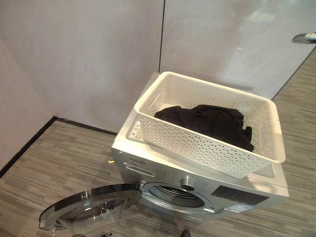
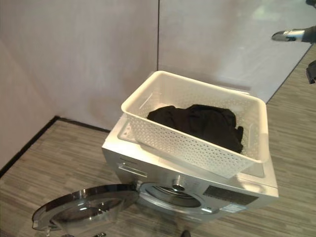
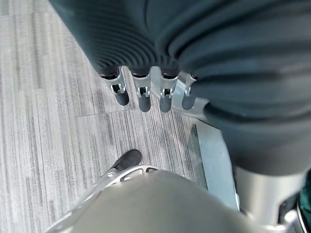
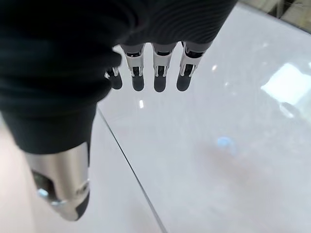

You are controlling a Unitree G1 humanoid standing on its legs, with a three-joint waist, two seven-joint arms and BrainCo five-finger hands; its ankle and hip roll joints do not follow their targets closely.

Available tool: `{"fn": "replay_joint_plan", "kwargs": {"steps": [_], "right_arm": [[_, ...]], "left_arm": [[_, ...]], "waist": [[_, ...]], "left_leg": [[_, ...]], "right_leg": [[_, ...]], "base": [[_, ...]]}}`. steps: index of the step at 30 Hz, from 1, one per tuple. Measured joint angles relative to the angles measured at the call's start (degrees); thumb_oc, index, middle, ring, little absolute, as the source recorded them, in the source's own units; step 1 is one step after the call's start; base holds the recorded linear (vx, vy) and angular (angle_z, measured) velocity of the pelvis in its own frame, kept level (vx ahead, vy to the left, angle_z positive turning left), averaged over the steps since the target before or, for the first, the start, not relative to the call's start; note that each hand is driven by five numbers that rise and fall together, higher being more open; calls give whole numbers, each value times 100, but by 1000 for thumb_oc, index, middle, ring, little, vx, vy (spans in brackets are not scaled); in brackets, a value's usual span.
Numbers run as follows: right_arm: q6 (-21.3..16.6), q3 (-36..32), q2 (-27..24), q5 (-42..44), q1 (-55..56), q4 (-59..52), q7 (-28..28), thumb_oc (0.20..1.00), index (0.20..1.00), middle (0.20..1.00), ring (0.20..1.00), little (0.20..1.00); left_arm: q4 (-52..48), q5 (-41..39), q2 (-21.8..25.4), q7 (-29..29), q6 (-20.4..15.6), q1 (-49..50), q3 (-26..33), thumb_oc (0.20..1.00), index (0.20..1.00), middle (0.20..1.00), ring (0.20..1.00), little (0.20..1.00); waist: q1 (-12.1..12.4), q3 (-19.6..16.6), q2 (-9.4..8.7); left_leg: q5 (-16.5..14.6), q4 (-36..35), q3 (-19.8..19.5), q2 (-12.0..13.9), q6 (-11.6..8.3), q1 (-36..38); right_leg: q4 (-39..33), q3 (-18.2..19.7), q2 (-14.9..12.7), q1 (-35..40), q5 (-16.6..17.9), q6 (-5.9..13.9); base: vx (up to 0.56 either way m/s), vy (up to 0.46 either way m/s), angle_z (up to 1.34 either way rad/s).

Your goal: Grab the laundry basket,head to the washer,open it,put in the laundry and shut it.

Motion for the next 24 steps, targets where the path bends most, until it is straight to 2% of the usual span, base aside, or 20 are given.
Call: {"fn": "replay_joint_plan", "kwargs": {"steps": [1,5,8,10,15,20,24], "right_arm": [[83,296,-64,-353,-254,53,31,1000,1000,1000,1000,1000],[192,726,-124,-1229,-479,55,168,1000,1000,1000,1000,1000],[240,1152,-121,-1645,-612,106,297,1000,1000,1000,1000,1000],[267,1300,-107,-1722,-610,136,411,1000,1000,1000,1000,1000],[311,1182,24,-1720,-342,-100,661,1000,1000,1000,1000,1000],[337,1512,20,-1706,-365,-270,1055,1000,1000,1000,1000,1000],[351,2294,-39,-1597,-452,-561,1510,1000,1000,1000,1000,1000]], "left_arm": [[8,7,-7,-2,5,-16,5,1000,1000,1000,1000,1000],[25,59,-1,-6,7,-23,4,1000,1000,1000,1000,1000],[24,65,-5,-20,9,-26,1,1000,1000,1000,1000,1000],[24,92,-8,-49,8,-28,6,1000,1000,1000,1000,1000],[9,235,-1,-138,11,-28,4,1000,1000,1000,1000,1000],[8,248,5,-193,11,-26,4,1000,1000,1000,1000,1000],[5,254,42,-293,8,-18,4,1000,1000,1000,1000,1000]], "waist": [[35,1,3],[123,-4,-29],[135,-1,-36],[135,-2,-37],[156,-7,-55],[157,-28,-96],[169,-73,-171]], "left_leg": [[1,1,-38,2,-1,15],[12,-2,-54,2,-6,23],[22,0,-74,4,-9,31],[27,3,-124,4,-10,26],[41,-1,-169,6,-12,22],[43,1,-169,8,-12,25],[47,0,-184,14,-18,20]], "right_leg": [[0,-25,-4,48,-13,5],[-1,-45,-7,66,-18,7],[0,-79,-8,91,-18,7],[-1,-109,-9,111,-19,7],[0,-141,-7,130,-21,4],[0,-141,-6,133,-21,4],[0,-158,-6,138,-21,4]], "base": [[6,2,19],[0,1,2],[-2,8,3],[-3,7,9],[-4,3,4],[0,0,0],[0,0,0]]}}
